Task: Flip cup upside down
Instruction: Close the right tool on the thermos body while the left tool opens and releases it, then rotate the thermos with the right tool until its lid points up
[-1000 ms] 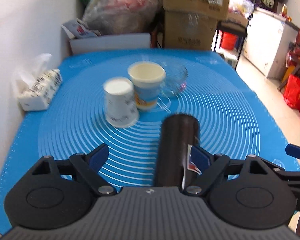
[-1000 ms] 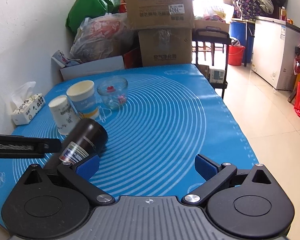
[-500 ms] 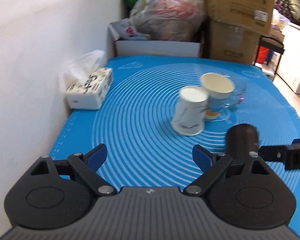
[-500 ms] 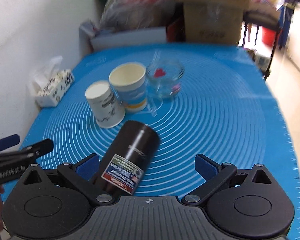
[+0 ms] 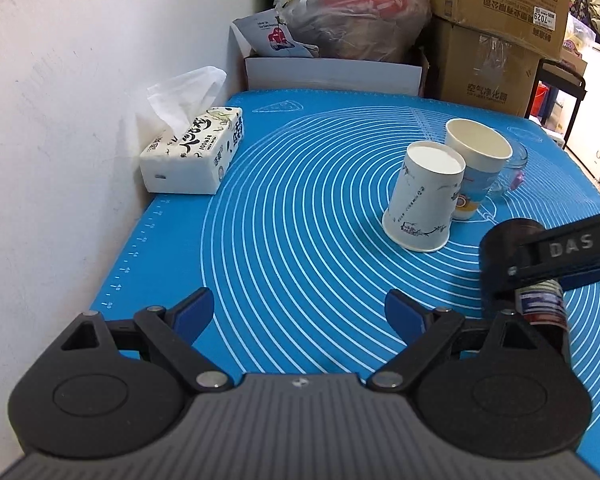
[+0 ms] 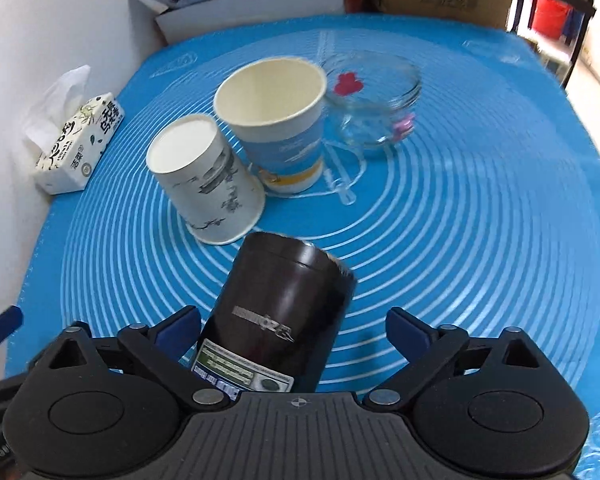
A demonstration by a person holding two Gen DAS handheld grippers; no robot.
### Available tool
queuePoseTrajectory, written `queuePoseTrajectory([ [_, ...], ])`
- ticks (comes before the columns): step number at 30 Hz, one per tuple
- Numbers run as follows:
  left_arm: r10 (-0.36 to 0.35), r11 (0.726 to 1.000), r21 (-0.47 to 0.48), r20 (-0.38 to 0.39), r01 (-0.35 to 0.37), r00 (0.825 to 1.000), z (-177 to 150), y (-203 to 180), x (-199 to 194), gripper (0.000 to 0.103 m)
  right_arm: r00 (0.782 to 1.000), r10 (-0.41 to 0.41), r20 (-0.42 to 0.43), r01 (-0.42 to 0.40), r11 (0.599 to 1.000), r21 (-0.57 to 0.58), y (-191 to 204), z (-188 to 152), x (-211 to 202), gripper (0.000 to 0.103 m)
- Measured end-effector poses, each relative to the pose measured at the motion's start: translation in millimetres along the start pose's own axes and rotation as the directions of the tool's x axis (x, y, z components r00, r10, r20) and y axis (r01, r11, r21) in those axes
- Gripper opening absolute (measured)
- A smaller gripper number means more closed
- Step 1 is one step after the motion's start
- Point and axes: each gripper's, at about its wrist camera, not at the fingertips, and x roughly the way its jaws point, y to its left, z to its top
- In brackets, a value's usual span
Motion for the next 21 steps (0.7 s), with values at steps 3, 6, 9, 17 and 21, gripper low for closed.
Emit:
queuePoseTrajectory([
  [3, -0.002, 1.000, -0.001, -0.005, 0.002, 1.000, 0, 2, 3, 0.092, 0.997, 0.069, -0.041, -0.067, 0.997, 0.047, 1, 3, 11, 0.085],
  [6, -0.001, 1.000, -0.001, -0.005, 0.001, 1.000, 1, 4, 4, 0.092, 0.995, 0.090, -0.042, -0.087, 0.995, 0.050, 8, 2, 12, 0.074],
  [9, -0.001, 1.000, -0.013, -0.002, 0.001, 1.000, 1, 6, 2, 0.092, 0.995, 0.099, -0.025, -0.097, 0.993, 0.061, 6, -4, 12, 0.074],
  [17, -0.017, 1.000, -0.011, 0.015, 0.017, 1.000, 3, 1, -11, 0.092, 0.986, 0.151, 0.067, -0.153, 0.987, 0.041, -2, -18, -16, 0.072],
  [21, -0.032, 0.999, -0.009, 0.031, 0.033, 0.999, 3, -4, -21, 0.092, 0.974, 0.157, 0.162, -0.155, 0.988, -0.022, 3, -31, -46, 0.072],
])
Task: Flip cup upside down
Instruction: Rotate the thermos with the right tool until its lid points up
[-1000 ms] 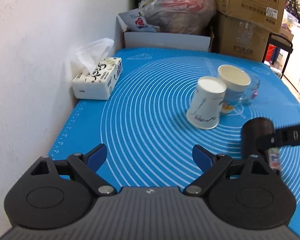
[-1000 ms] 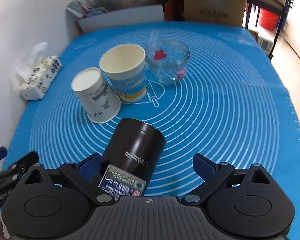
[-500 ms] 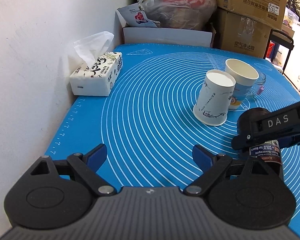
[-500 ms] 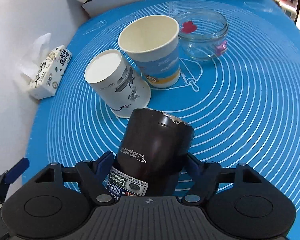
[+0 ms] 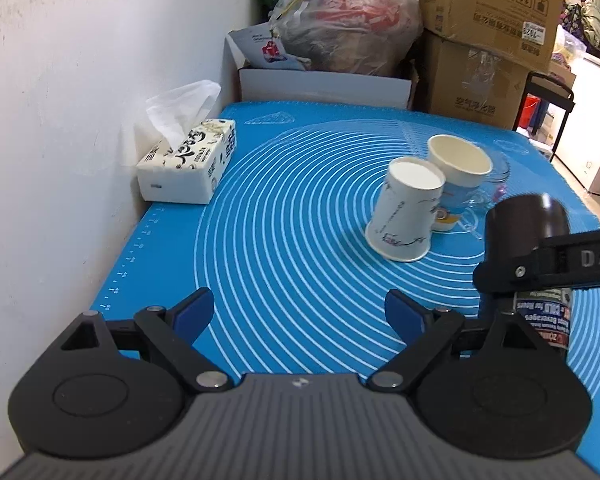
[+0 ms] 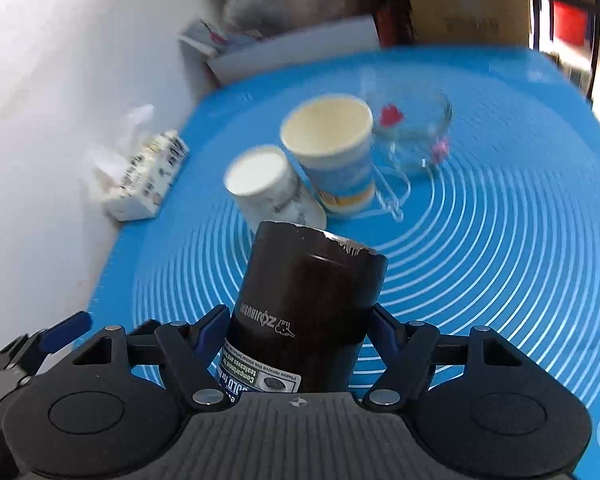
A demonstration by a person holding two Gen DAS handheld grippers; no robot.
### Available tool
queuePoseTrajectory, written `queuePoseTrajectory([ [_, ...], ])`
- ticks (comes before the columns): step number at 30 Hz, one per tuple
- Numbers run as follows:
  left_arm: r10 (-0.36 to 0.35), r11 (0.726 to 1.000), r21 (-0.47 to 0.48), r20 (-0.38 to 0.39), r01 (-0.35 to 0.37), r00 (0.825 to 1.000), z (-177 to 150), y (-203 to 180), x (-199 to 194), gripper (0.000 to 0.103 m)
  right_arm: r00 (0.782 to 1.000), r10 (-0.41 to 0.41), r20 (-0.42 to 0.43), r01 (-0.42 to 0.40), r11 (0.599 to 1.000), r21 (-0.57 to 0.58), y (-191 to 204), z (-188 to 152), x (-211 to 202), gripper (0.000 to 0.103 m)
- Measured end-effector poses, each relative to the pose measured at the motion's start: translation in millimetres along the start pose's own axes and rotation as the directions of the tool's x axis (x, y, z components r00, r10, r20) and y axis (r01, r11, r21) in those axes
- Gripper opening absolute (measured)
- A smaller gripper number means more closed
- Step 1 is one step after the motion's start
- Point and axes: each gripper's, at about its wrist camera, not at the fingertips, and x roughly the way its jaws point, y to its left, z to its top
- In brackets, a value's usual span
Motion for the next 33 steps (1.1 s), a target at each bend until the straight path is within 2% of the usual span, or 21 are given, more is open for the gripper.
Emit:
queuePoseTrajectory([
  [5, -0.009, 1.000, 0.009, 0.018, 0.009, 1.000, -1, -6, -13, 0.092, 0.989, -0.007, 0.146, 0.015, 0.998, -0.055, 4, -8, -40, 0.070],
  [8, -0.016, 1.000, 0.006, 0.027, 0.016, 1.000, 0, -7, -18, 0.092, 0.969, -0.028, 0.246, 0.050, 0.995, -0.086, 6, -13, -63, 0.069],
  [13, -0.029, 1.000, 0.002, 0.042, 0.029, 0.999, 1, -11, -25, 0.092, 0.908, -0.088, 0.410, 0.154, 0.980, -0.130, 11, -20, -91, 0.067],
  [16, -0.039, 0.999, 0.001, 0.047, 0.039, 0.998, 1, -13, -27, 0.092, 0.855, -0.140, 0.499, 0.249, 0.955, -0.160, 12, -25, -95, 0.066],
  [19, -0.047, 0.999, 0.002, 0.048, 0.047, 0.998, 1, -17, -27, 0.092, 0.816, -0.185, 0.548, 0.329, 0.927, -0.178, 9, -24, -91, 0.066],
  [21, -0.052, 0.999, 0.003, 0.046, 0.052, 0.998, 1, -18, -26, 0.092, 0.812, -0.203, 0.547, 0.355, 0.916, -0.186, 4, -22, -85, 0.066],
  [24, -0.057, 0.998, 0.005, 0.043, 0.056, 0.997, 1, -20, -24, 0.092, 0.821, -0.235, 0.521, 0.383, 0.902, -0.198, 0, -17, -71, 0.066],
  [25, -0.058, 0.998, 0.006, 0.042, 0.057, 0.997, 0, -20, -24, 0.092, 0.814, -0.236, 0.531, 0.392, 0.897, -0.202, -1, -18, -68, 0.066],
  [33, -0.057, 0.998, 0.004, 0.043, 0.057, 0.997, 0, -20, -24, 0.092, 0.823, -0.236, 0.517, 0.397, 0.890, -0.225, 2, -15, -65, 0.066],
])
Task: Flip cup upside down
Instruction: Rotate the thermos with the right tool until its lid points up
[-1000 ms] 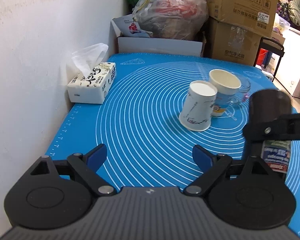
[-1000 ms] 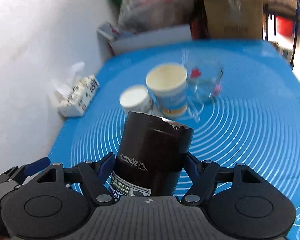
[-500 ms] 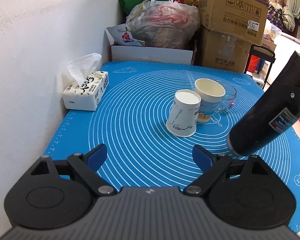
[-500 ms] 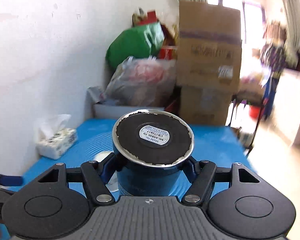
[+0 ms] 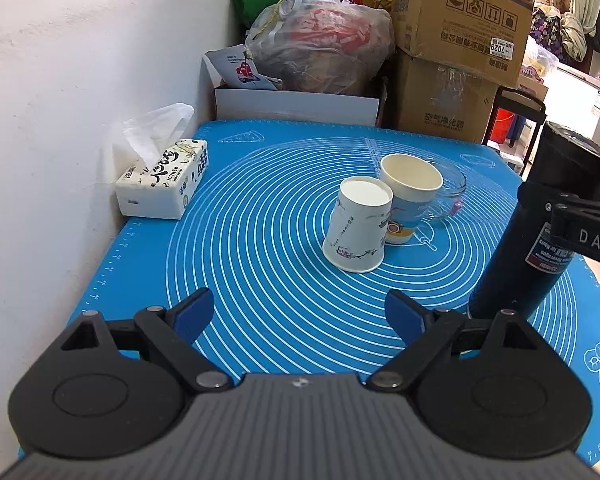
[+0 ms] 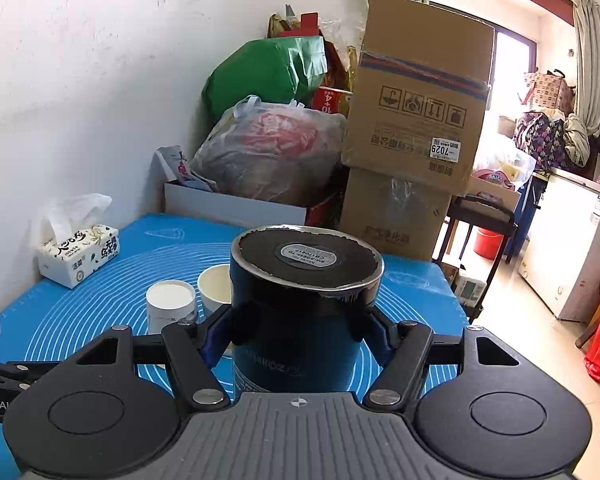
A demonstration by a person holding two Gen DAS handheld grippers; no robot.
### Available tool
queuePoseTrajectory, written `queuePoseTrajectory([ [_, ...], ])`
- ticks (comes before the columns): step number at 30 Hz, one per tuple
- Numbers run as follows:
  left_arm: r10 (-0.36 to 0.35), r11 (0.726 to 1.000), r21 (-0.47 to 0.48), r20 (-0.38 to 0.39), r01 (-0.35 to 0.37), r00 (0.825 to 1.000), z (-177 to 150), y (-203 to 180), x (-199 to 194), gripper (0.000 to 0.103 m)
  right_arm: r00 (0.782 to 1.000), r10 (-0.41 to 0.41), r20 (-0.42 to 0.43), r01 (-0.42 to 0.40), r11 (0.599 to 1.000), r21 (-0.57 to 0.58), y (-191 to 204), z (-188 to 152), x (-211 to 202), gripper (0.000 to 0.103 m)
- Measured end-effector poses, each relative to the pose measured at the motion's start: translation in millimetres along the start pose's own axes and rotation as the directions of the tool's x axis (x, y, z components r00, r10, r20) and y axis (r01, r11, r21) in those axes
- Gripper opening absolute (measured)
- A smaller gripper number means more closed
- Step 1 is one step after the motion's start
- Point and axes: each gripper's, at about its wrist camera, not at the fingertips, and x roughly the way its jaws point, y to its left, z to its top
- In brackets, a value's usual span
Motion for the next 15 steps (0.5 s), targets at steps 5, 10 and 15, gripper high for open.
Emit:
queuePoseTrajectory([
  [5, 0.000, 1.000, 0.001, 0.001, 0.000, 1.000, 0.1, -1.3, 0.1, 0.092, 1.000, 0.010, -0.021, -0.010, 1.000, -0.007, -2.2, 2.4, 0.5, 0.066],
  [10, 0.000, 1.000, 0.007, -0.001, 0.000, 1.000, -0.3, -3.9, 1.2, 0.092, 1.000, 0.014, -0.025, -0.014, 1.000, -0.004, -3.4, 3.1, 1.5, 0.066],
  [15, -0.005, 1.000, 0.008, -0.001, 0.005, 1.000, 0.0, -5.4, 1.3, 0.092, 0.999, 0.016, -0.030, -0.017, 1.000, -0.020, -3.4, 4.8, 3.1, 0.068],
])
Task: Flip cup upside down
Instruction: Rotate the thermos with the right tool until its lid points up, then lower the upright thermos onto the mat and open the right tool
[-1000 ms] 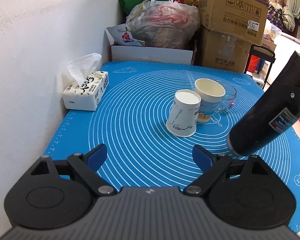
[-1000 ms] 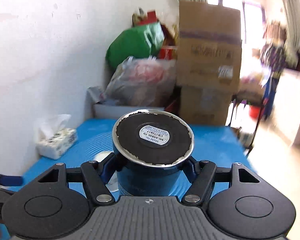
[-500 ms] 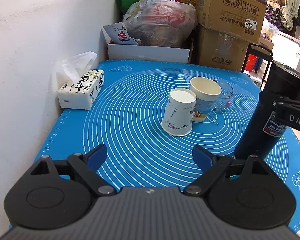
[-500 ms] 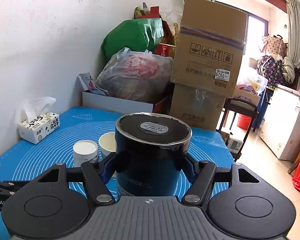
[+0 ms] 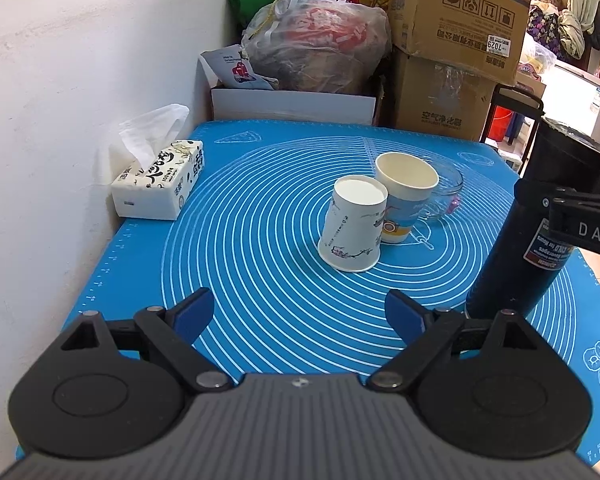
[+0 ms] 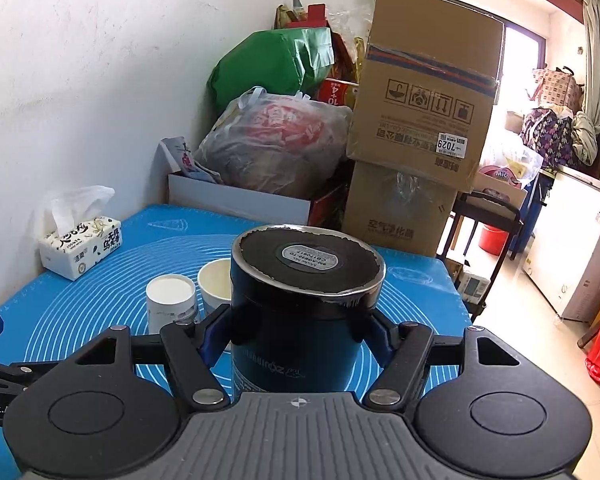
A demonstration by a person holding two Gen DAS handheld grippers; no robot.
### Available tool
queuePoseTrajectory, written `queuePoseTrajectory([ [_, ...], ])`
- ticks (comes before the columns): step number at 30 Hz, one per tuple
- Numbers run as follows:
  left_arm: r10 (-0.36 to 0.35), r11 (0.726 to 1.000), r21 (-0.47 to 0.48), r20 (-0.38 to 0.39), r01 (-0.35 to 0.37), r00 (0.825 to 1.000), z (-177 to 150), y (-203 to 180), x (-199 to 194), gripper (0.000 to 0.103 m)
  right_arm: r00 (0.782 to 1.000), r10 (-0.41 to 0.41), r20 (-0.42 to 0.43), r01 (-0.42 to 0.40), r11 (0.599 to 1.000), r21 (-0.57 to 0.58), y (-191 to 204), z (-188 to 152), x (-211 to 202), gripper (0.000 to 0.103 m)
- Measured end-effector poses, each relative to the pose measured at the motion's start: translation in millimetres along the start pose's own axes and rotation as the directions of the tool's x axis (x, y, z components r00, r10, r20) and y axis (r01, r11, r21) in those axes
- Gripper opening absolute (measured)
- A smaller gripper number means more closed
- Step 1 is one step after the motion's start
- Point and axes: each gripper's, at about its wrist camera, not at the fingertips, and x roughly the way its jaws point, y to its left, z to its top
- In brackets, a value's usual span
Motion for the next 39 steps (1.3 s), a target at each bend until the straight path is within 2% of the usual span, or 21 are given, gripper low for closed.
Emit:
queuePoseTrajectory([
  [2, -0.002, 1.000, 0.002, -0.002, 0.002, 1.000, 0, -1, 1, 0.092, 1.000, -0.003, 0.002, 0.003, 1.000, -0.002, -1, 0, 0, 0.073],
  [8, 0.000, 1.000, 0.002, 0.002, 0.000, 1.000, 0, -3, 0, 0.092, 0.999, 0.001, 0.039, -0.001, 1.000, 0.011, -4, 4, -5, 0.079],
  [13, -0.002, 1.000, 0.014, 0.010, 0.002, 1.000, 1, -7, -8, 0.092, 1.000, 0.006, 0.029, -0.006, 1.000, 0.021, -6, 4, -12, 0.087],
  [23, -0.020, 0.997, 0.073, 0.031, 0.018, 0.999, -10, -23, -42, 0.092, 0.999, 0.023, 0.024, -0.025, 0.996, 0.088, -20, -4, -58, 0.095],
  [31, -0.035, 0.994, 0.106, 0.038, 0.031, 0.999, -39, -44, -74, 0.092, 0.999, 0.050, -0.015, -0.048, 0.991, 0.121, -25, -30, -113, 0.097],
  [39, -0.026, 0.995, 0.103, 0.060, 0.020, 0.998, -73, -64, -95, 0.092, 0.999, 0.033, -0.002, -0.032, 0.981, 0.191, -38, -69, -151, 0.099],
])
